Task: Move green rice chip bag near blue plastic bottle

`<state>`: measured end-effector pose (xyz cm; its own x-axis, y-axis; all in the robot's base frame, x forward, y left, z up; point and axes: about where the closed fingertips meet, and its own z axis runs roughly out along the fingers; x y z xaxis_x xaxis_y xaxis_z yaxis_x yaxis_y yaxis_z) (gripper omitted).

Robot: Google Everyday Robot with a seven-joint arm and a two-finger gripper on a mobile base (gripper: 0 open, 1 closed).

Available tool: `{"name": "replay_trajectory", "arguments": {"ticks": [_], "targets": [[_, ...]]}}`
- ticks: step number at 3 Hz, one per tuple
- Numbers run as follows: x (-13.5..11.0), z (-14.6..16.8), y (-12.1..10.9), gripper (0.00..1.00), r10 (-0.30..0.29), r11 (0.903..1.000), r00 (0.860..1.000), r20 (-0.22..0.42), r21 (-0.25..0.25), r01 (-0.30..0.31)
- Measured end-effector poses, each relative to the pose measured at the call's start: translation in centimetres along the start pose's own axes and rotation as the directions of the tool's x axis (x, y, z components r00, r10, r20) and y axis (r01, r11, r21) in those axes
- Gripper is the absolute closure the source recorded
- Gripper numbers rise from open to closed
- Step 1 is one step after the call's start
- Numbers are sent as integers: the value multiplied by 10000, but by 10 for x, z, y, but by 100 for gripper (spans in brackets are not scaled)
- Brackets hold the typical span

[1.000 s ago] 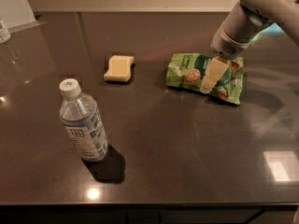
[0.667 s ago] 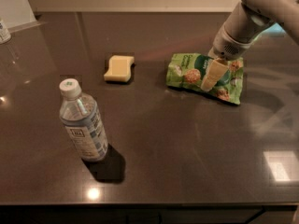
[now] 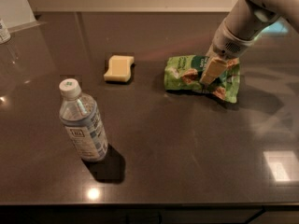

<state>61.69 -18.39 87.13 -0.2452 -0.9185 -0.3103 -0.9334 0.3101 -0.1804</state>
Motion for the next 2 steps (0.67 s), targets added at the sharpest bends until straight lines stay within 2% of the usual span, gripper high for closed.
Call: {"name": "replay_trajectory", "arguments": {"ticks": [1,2], "targets": [[-15,-17,18,94,-382,9992,9991,181,-125,384],[-32,-38,44,100,-780,9962,9952,589,-337,800]]}}
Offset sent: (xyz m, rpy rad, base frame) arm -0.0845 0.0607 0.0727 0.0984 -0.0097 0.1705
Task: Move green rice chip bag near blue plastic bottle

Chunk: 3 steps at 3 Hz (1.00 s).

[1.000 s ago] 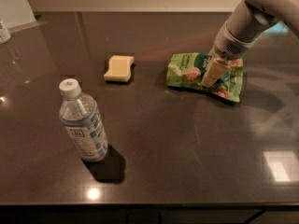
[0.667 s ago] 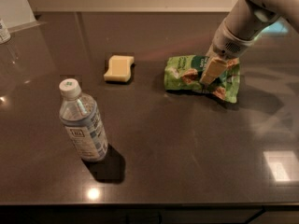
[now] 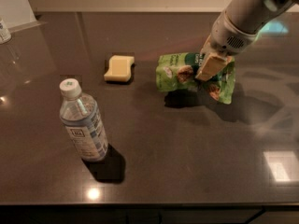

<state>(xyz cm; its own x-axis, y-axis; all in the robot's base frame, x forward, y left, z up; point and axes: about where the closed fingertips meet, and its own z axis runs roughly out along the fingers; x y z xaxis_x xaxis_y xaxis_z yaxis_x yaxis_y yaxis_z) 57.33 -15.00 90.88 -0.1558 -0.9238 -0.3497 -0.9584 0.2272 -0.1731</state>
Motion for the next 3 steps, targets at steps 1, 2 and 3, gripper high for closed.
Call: {"name": "replay_trajectory", "arguments": {"ticks": [1,2,3], "targets": [[-24,-20,32,100,-598,9980,9974,389,-190,606],[-45,-32,63,100,-1224,9914,9904,640,-389,1250],[-45,-30,65,100,-1303,9903,9897,597,-411,1329]]}}
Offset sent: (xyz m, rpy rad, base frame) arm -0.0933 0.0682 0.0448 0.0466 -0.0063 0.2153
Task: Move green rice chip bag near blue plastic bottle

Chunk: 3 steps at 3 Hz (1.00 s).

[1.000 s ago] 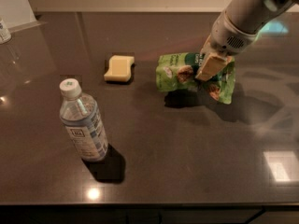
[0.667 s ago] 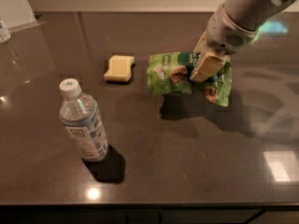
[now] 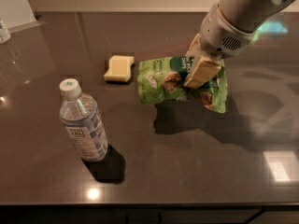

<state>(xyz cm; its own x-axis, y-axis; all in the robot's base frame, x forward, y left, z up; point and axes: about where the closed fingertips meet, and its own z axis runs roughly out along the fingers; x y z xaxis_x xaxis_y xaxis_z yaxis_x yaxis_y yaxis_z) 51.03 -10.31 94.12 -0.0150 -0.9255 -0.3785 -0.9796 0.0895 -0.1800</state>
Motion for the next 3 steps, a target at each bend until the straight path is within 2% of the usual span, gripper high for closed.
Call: {"name": "replay_trajectory", "arguments": {"ticks": [1,3], "targets": [[0,4,7,100,-241,9997,9996,-142,-87,240],[-5,26,47,100,-860,9927,9963,8,-852,858]]}}
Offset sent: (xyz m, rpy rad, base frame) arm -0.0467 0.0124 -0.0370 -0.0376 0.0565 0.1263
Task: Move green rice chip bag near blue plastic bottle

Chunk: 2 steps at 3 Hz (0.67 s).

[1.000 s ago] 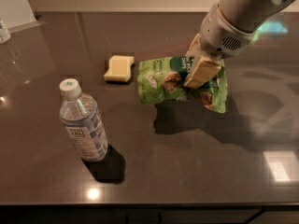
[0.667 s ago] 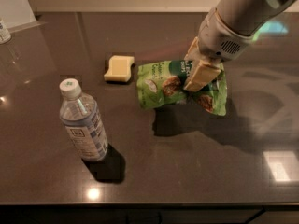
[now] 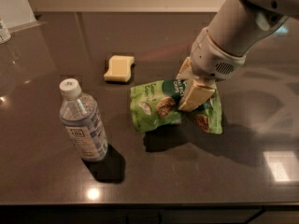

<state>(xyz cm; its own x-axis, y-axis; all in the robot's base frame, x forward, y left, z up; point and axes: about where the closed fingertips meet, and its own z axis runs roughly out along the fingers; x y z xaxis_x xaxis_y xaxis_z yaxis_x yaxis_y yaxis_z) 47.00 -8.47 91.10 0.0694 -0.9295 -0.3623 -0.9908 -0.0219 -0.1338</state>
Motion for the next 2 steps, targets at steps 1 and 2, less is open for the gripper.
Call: {"name": "replay_trajectory", "arguments": {"ticks": [1,2], "targets": [[-7,14,15,100,-182,9991,9998,126,-375,187],[-12,23,26,83,-247,9979,9996,100,-589,252]]}}
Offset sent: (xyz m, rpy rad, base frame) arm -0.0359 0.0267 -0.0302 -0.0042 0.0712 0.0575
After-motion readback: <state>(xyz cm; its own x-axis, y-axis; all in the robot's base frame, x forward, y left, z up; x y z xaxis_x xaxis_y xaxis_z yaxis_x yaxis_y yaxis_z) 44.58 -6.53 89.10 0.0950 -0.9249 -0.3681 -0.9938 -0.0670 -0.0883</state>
